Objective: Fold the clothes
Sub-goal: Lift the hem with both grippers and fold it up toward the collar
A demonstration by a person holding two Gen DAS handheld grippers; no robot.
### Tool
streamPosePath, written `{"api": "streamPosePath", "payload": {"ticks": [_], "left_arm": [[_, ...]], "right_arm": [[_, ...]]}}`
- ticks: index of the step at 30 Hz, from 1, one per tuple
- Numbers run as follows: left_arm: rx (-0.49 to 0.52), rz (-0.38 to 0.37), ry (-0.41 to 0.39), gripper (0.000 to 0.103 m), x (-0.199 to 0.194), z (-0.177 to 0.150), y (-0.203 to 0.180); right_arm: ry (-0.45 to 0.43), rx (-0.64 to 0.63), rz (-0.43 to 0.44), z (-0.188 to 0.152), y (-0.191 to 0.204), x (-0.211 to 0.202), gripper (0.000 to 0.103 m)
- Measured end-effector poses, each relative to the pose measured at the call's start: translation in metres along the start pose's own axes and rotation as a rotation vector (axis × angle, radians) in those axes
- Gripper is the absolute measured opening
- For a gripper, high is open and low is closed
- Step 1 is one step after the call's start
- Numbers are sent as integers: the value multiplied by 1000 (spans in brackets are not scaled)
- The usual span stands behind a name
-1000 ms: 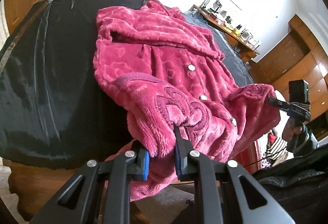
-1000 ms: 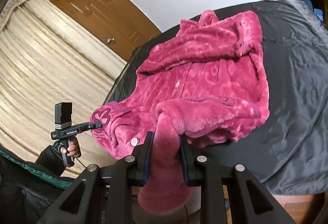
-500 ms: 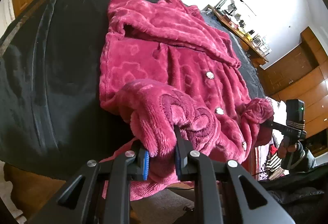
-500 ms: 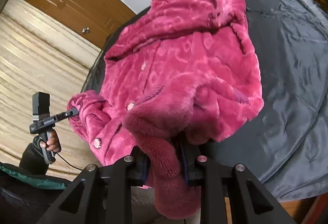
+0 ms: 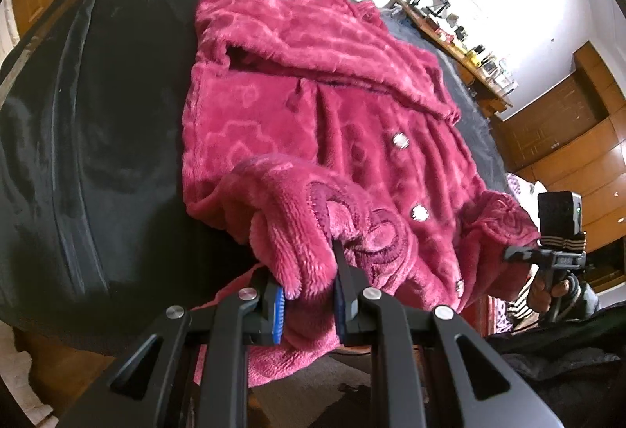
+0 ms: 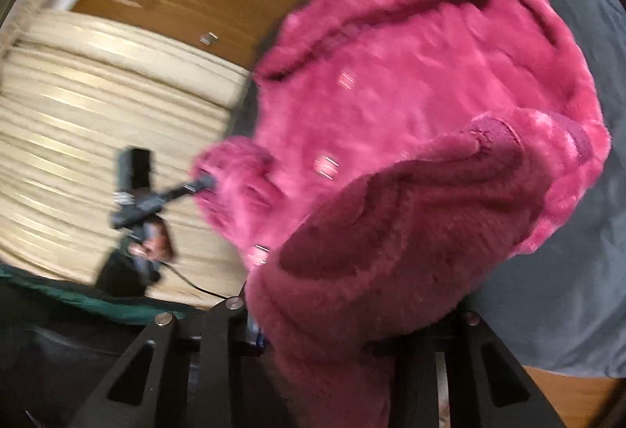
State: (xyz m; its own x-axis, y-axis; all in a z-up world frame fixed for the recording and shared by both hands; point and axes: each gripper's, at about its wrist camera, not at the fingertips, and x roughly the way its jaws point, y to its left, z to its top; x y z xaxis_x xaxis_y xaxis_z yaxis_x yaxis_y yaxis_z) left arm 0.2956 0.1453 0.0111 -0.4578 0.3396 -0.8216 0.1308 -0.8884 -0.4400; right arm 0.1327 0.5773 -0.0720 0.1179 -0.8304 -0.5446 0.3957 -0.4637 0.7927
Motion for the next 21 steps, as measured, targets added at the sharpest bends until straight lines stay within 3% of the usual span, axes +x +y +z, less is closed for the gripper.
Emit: {"api": "streamPosePath", "payload": {"ticks": [6,10,21], "left_arm": [[-70,-55,-84,21,-22,35,5],[-108,-82,-134,21,-29,64,10],[-191,-144,-182,21,-26,144,30]], "right_arm": [[-208,50,123,35,3,-46,34],[-294,40,101,62,6,-63,34],[-426,71,24,130,-1,-82,34]]}}
